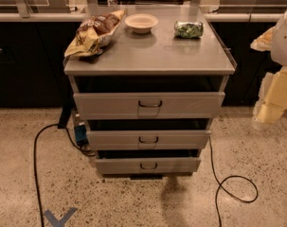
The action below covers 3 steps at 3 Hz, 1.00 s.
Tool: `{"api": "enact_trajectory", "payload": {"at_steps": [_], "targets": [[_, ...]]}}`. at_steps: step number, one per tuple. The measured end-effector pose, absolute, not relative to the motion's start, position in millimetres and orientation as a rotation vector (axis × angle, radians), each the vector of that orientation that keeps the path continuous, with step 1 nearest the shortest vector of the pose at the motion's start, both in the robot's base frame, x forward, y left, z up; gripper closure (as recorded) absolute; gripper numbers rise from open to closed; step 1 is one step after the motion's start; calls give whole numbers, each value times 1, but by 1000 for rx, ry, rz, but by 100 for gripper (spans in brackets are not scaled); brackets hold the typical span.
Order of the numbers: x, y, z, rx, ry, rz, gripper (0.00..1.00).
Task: Open bottom drawer
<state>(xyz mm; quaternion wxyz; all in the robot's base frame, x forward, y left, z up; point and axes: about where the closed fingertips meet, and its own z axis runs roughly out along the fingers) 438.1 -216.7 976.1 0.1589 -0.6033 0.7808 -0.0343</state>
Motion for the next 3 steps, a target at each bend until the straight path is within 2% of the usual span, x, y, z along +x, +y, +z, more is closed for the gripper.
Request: {"api": "enact_trajectory", "payload": {"at_steps": [1, 3], "targets": [[438, -217, 976, -1725, 2232, -98, 0], [444, -201, 915, -1662, 2167, 115, 0]]}}
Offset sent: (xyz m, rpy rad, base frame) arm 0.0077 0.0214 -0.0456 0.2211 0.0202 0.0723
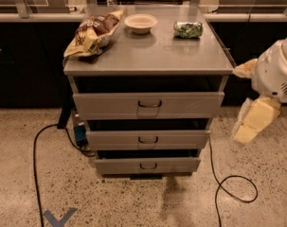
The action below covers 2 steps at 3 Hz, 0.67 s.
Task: Open bottom drawer
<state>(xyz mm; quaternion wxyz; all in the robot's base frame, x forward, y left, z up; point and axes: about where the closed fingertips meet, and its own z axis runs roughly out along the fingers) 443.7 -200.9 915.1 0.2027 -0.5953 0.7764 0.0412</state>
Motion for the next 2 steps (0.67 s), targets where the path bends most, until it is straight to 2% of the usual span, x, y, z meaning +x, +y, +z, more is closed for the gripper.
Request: {"api": "enact_trajectory", "payload": {"at_steps": [2], "targets": [[435, -193, 795, -1581, 2190, 336, 0]]}}
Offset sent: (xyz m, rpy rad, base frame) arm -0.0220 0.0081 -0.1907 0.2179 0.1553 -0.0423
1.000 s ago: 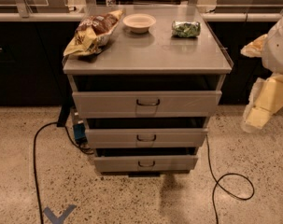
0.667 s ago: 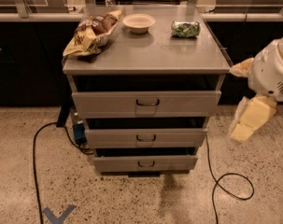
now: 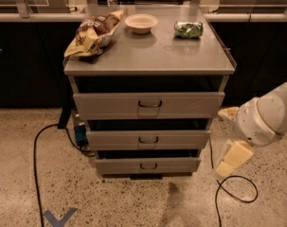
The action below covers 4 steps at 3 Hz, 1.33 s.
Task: Open bottom drawer
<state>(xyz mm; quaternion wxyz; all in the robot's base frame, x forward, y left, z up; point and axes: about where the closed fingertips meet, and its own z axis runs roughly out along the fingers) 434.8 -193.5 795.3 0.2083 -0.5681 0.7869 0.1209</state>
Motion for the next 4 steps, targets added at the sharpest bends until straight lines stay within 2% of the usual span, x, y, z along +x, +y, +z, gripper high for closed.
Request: {"api": "enact_trajectory", "payload": {"at_steps": [1, 3, 4], "targets": [[424, -192, 750, -1546, 2167, 430, 0], [419, -187, 735, -1543, 2196, 395, 0], [409, -169, 690, -1500, 2260, 410, 0]]}}
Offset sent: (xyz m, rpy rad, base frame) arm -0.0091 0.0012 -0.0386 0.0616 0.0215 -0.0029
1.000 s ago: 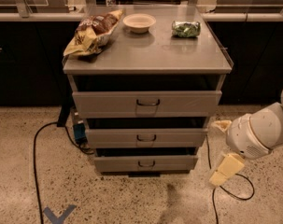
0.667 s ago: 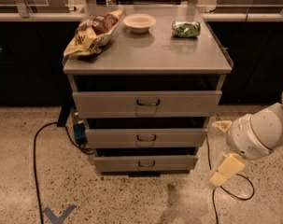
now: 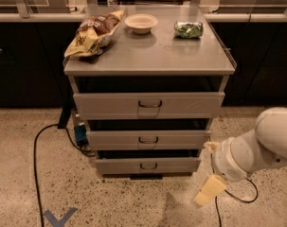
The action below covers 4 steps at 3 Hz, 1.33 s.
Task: Open bottom drawer
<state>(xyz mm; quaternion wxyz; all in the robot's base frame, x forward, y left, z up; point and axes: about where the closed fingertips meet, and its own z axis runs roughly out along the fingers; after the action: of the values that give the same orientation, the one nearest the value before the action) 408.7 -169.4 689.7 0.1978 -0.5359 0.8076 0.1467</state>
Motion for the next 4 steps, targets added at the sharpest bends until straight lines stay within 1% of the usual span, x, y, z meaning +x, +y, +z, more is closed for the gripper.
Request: {"api": "enact_trajectory", "payload": {"at_steps": [1, 2, 3, 4], "targets": [[403, -146, 626, -1438, 2301, 485, 0], [398, -130, 569, -1298, 2323, 592, 0], [399, -125, 528, -1161, 2297, 735, 0], [392, -121, 512, -1152, 2305, 784, 0]]}}
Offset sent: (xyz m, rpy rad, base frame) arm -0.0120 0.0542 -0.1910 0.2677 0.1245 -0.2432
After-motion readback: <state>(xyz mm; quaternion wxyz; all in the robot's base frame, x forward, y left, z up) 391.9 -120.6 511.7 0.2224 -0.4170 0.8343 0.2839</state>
